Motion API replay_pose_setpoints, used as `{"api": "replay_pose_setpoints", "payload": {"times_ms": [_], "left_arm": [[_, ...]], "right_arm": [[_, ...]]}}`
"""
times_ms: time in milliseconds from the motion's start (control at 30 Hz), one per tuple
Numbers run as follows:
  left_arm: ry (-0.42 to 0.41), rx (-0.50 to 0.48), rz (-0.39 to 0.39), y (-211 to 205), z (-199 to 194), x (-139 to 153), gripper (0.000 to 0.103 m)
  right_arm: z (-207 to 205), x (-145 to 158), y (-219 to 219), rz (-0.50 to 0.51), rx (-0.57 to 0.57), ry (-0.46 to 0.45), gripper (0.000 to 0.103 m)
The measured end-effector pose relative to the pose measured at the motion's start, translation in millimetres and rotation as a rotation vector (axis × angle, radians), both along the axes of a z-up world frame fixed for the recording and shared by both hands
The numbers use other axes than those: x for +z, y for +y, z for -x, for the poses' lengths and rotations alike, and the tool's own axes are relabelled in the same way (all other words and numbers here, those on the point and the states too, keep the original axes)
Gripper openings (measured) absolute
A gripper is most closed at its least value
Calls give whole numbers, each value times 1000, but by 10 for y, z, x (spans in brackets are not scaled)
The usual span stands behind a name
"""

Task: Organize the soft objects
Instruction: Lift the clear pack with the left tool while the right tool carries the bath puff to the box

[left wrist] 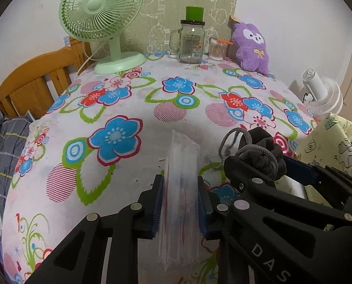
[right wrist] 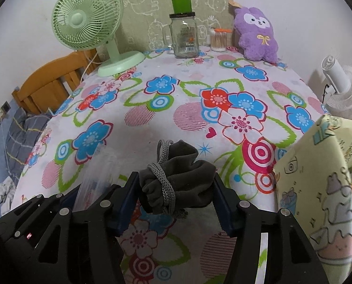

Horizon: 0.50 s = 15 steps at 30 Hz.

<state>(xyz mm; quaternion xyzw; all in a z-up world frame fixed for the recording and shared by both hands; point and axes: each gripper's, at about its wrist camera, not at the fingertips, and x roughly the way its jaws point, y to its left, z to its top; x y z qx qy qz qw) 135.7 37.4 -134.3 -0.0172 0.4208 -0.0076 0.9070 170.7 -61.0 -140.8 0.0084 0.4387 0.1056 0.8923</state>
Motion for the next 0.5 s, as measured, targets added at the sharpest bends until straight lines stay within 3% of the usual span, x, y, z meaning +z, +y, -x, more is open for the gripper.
{"api": "replay_pose_setpoints", "payload": {"times_ms": [500], "left_arm": [[-95,0,-9,-32,334,387,25]], "right_arm": [[353,414,-34,-21,9,-92,62]]}}
